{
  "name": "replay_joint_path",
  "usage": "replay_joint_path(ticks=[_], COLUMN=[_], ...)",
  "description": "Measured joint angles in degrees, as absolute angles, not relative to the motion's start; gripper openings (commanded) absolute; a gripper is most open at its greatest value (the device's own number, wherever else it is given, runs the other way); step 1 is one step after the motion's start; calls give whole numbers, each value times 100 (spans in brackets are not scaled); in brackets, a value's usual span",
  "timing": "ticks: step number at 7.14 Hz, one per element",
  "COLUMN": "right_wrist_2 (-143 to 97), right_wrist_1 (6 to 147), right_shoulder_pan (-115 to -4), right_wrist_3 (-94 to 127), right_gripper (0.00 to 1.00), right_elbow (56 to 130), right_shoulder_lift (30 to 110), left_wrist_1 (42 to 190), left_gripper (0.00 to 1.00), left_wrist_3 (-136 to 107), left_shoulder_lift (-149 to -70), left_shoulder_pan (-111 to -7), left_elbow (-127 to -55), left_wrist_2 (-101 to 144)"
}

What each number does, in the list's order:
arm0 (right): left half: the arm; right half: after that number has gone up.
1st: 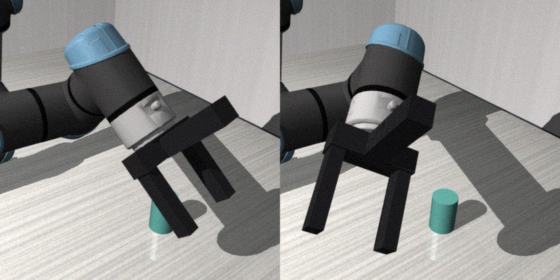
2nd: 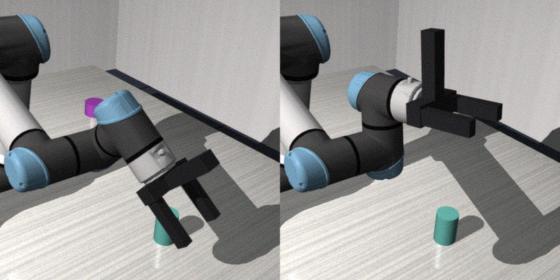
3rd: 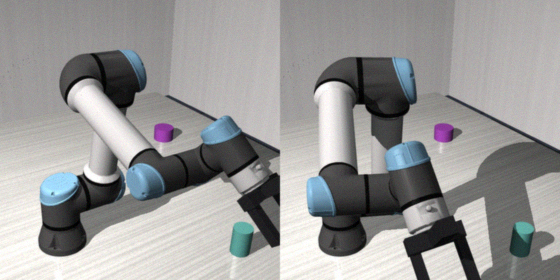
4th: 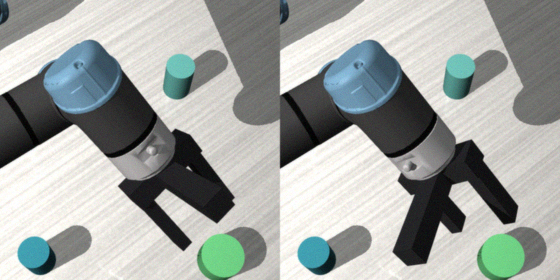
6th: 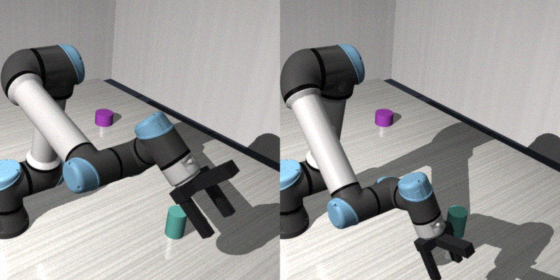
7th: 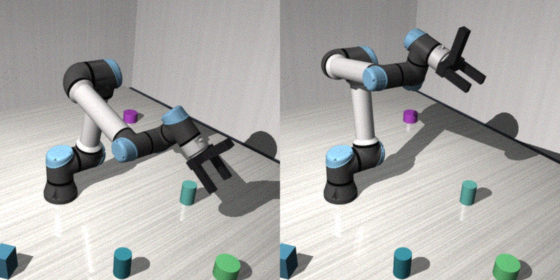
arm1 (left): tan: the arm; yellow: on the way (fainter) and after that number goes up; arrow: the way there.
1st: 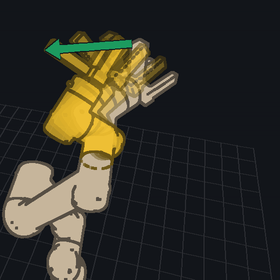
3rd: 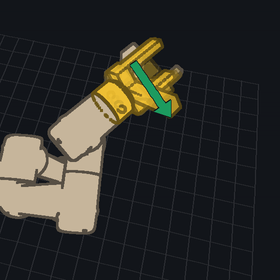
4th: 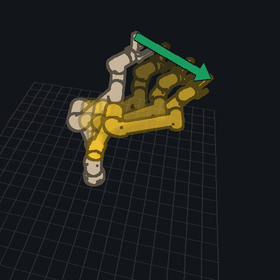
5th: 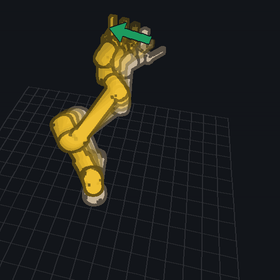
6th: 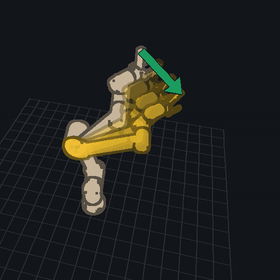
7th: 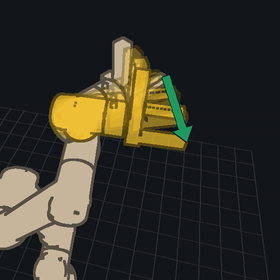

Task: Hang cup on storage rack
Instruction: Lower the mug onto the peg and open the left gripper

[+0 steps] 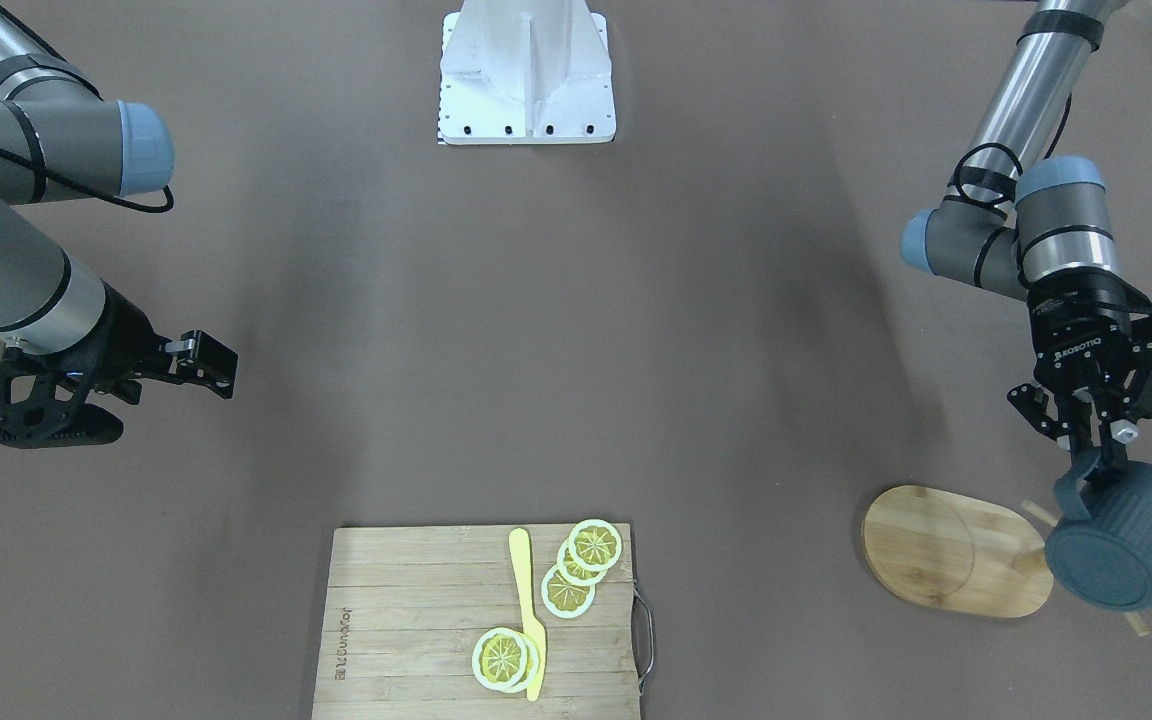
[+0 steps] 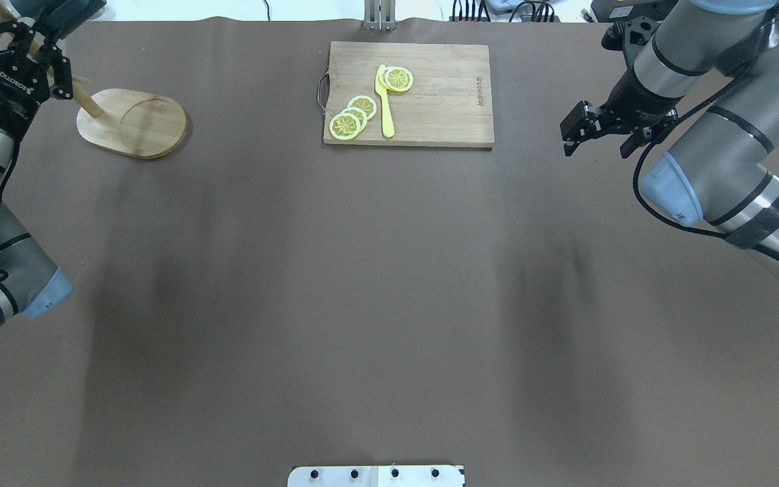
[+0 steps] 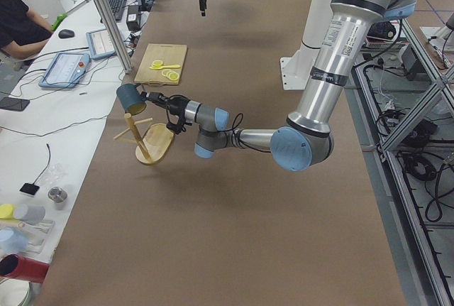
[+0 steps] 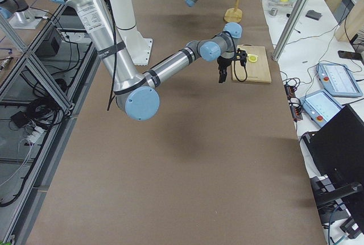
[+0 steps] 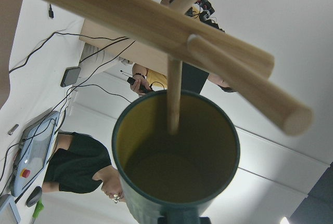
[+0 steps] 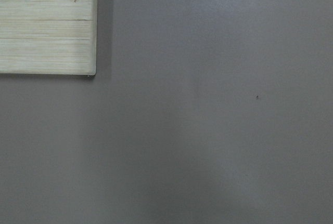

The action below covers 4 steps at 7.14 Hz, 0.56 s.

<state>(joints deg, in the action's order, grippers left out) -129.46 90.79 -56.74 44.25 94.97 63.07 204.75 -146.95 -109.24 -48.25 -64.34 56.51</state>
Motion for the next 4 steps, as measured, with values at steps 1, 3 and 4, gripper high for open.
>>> replay_joint_path(ticks=[1, 3, 4], right_wrist_2=[-12946, -12946, -12946], right_wrist_1=[9079, 9079, 9079], right_shoulder_pan=[-5672, -5666, -5663], right_wrist_3=[4428, 4430, 4429], right_gripper=[100, 100, 100], right_elbow=[9496, 9487, 9485], right_shoulder_lift=[6312, 6317, 6319], left_wrist_1=[20475, 20476, 20478], left_gripper=[0, 0, 0], left_wrist_3=[-14695, -14695, -14695], left_shoulder_lift=[-10875, -10842, -10834], left_shoulder_pan=[-4791, -4721, -4709], left_elbow=[-6476, -6522, -6529], left_wrist_2=[5649, 5651, 5697])
